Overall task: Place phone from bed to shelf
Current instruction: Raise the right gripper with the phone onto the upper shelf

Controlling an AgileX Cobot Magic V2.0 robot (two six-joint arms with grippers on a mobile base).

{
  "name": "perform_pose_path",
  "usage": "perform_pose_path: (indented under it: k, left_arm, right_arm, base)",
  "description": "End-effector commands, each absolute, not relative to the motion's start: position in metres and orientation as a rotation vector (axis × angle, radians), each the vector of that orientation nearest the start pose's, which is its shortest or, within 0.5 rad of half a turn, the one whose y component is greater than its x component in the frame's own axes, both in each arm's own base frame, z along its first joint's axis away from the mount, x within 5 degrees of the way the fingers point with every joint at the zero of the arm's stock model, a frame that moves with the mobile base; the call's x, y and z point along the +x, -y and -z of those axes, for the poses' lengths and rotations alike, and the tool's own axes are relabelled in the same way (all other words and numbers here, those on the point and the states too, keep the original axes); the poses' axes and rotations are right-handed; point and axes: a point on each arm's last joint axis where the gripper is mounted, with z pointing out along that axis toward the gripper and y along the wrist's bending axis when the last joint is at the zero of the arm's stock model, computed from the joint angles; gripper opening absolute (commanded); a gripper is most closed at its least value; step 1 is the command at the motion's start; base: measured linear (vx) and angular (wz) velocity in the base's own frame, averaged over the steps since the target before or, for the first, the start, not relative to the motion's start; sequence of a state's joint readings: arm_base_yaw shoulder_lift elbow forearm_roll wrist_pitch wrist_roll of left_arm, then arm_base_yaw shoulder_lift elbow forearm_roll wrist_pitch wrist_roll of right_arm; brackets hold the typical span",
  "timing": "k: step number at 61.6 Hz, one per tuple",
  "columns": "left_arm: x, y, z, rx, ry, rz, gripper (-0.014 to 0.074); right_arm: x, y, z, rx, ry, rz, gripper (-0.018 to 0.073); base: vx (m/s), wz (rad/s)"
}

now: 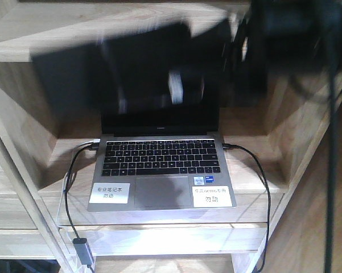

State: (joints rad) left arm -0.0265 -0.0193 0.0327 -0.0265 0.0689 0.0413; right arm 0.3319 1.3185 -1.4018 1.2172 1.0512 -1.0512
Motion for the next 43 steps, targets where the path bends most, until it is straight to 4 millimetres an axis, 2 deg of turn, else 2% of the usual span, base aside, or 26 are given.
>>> perform_pose_path:
  k: [1,12,23,32,43]
  left_arm:
    - [0.054,0.001,-0.212,0.014,-1.459,0.024,0.0001]
    - [0.054,0.001,-0.212,0.014,-1.459,0.024,0.0001]
    - [0.054,0.001,-0.212,0.014,-1.459,0.024,0.0001]
    - [0.054,0.001,-0.212,0.014,-1.459,0.024,0.0001]
    - [0.054,0.001,-0.212,0.014,-1.459,0.024,0.0001]
  right_arm:
    - [0.216,-0.147,-0.497,-0.895,-1.452,-1.032,-0.0002]
    - [0.239,-0.151,-0.522,-0.858,-1.379,-0.959,-0.0002]
    - [0.271,-0.169,-0.530,-0.866,-1.339,-0.959,-0.0002]
    - [0.300,-0.191,-0.526,-0.857,-1.326,-0.956,-0.0002]
    - [0.338,-0.214,-0.509,-0.801,-1.344,-0.936,-0.0002]
  base:
    - [0.00,0.00]
    - [0.00,0.00]
    - [0.00,0.00]
    - [0.00,0.00]
    - [0.00,0.00]
